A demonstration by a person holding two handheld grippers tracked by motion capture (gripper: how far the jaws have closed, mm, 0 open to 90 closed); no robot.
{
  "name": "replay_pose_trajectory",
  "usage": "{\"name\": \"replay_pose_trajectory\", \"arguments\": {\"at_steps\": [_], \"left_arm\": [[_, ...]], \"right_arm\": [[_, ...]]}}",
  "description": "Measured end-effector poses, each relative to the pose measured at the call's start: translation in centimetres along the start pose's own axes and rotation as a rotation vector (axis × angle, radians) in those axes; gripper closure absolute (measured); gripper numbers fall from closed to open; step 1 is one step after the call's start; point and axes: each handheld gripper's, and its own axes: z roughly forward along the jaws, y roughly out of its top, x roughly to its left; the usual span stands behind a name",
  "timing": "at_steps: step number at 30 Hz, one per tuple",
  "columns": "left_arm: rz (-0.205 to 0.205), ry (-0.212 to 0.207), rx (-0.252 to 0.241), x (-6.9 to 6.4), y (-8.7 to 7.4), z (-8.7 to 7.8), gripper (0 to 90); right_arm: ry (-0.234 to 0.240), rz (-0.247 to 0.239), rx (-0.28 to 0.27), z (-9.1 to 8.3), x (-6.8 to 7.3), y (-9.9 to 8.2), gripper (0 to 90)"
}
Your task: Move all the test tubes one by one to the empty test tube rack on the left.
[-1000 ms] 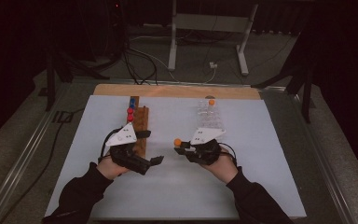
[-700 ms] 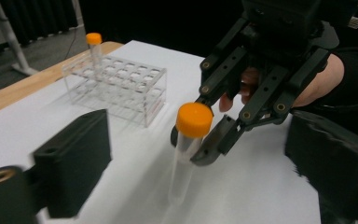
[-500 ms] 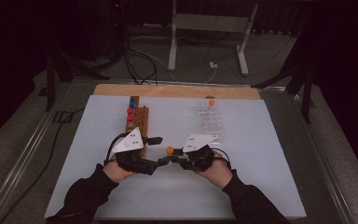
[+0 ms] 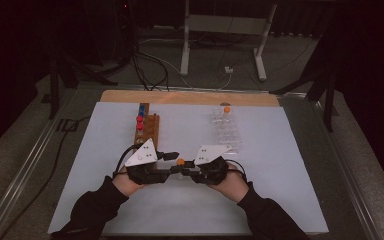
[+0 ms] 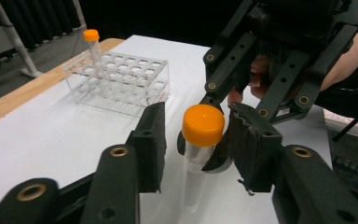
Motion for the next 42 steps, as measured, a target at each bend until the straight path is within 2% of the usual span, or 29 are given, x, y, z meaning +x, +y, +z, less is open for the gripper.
{"name": "replay_pose_trajectory", "arguments": {"at_steps": [5, 10, 14, 20, 29, 37, 39, 42], "left_arm": [[0.009, -0.012, 0.007, -0.2, 0.0, 0.3, 64.1], [0.021, 0.004, 0.023, -0.3, 0.0, 0.6, 70.1], [0.036, 0.017, 0.028, -0.4, 0.1, 0.6, 70.9], [0.029, 0.016, 0.017, -0.1, 0.4, 0.2, 71.4], [0.007, 0.072, -0.002, 1.2, 1.3, -1.8, 71.4], [-0.017, 0.17, -0.008, 2.7, 1.8, -4.0, 71.5], [-0.039, 0.184, -0.015, 3.2, 1.8, -4.5, 71.4], [-0.059, 0.204, -0.011, 3.9, 1.6, -4.9, 71.4]], "right_arm": [[0.003, -0.001, 0.0, 0.0, 0.0, 0.0, 75.5], [0.002, -0.001, 0.004, 0.1, 0.0, 0.0, 75.5], [0.0, 0.007, 0.005, 0.1, -0.1, -0.1, 75.5], [-0.009, 0.015, -0.013, -0.1, -0.2, 0.0, 73.5], [-0.049, 0.062, -0.055, -1.0, -0.8, 0.0, 50.6], [-0.06, 0.097, -0.089, -1.7, -1.1, 0.4, 22.9], [-0.077, 0.108, -0.092, -1.7, -1.2, 0.4, 15.5], [-0.086, 0.13, -0.1, -1.8, -1.3, 0.4, 11.4]]}}
